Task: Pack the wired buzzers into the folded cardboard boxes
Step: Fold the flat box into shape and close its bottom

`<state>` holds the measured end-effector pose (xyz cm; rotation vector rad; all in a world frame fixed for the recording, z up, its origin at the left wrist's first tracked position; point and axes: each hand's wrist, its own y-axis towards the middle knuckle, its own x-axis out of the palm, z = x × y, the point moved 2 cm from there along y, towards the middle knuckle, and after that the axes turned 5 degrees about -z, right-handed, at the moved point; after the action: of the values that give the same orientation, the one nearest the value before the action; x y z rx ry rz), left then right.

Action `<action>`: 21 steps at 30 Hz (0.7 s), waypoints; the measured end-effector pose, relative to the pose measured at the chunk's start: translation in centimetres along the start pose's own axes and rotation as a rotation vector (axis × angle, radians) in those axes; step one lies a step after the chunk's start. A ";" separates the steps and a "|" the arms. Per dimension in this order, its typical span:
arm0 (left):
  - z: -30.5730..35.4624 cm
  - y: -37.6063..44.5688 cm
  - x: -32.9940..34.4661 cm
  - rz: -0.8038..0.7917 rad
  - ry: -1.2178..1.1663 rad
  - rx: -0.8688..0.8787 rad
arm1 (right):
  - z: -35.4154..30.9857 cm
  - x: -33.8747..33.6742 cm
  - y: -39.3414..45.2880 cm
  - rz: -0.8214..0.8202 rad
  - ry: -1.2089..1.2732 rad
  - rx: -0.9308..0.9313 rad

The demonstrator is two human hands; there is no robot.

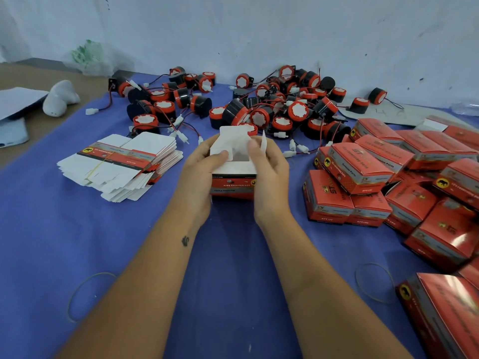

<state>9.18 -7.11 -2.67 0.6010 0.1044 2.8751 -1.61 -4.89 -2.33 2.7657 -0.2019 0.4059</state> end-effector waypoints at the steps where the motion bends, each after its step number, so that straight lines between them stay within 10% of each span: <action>1: 0.0 0.1 -0.1 0.028 0.001 -0.010 | 0.1 0.0 0.1 -0.040 0.128 0.065; 21: 0.3 -0.3 0.0 0.068 0.166 0.089 | -0.2 -0.5 0.2 -0.059 -0.059 0.121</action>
<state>9.37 -6.79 -2.44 0.3864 0.2429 2.9961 -2.18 -4.93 -2.21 2.8965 -0.1129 0.3321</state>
